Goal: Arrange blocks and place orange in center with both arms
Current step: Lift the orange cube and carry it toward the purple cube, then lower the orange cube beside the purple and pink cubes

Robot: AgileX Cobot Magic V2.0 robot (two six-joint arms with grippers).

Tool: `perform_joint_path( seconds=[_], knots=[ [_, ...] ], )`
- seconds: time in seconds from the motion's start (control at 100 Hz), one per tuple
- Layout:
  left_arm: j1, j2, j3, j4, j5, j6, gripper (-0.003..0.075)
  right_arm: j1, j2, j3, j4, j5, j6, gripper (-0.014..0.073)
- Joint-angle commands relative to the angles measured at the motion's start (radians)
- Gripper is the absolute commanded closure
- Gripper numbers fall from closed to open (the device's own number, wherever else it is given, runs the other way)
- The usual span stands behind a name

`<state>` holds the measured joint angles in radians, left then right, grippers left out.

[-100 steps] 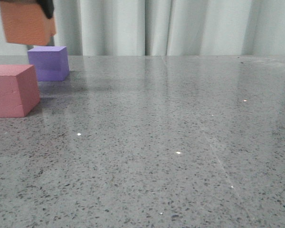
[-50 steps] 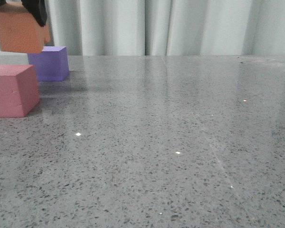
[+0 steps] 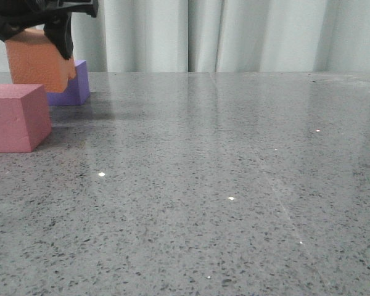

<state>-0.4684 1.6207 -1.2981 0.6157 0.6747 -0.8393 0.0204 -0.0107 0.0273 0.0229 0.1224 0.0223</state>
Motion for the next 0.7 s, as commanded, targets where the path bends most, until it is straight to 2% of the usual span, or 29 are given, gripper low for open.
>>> perform_joint_path(
  seconds=[0.0,0.69],
  knots=[
    [0.001,-0.02,-0.028,0.02,-0.034,0.001,0.0552,-0.005,-0.025,-0.013,0.0,-0.088,-0.006,0.0661],
    [0.03,0.015,-0.028,-0.017,-0.036,0.011,0.0552,-0.005,-0.025,-0.013,0.0,-0.088,-0.006,0.0661]
  ],
)
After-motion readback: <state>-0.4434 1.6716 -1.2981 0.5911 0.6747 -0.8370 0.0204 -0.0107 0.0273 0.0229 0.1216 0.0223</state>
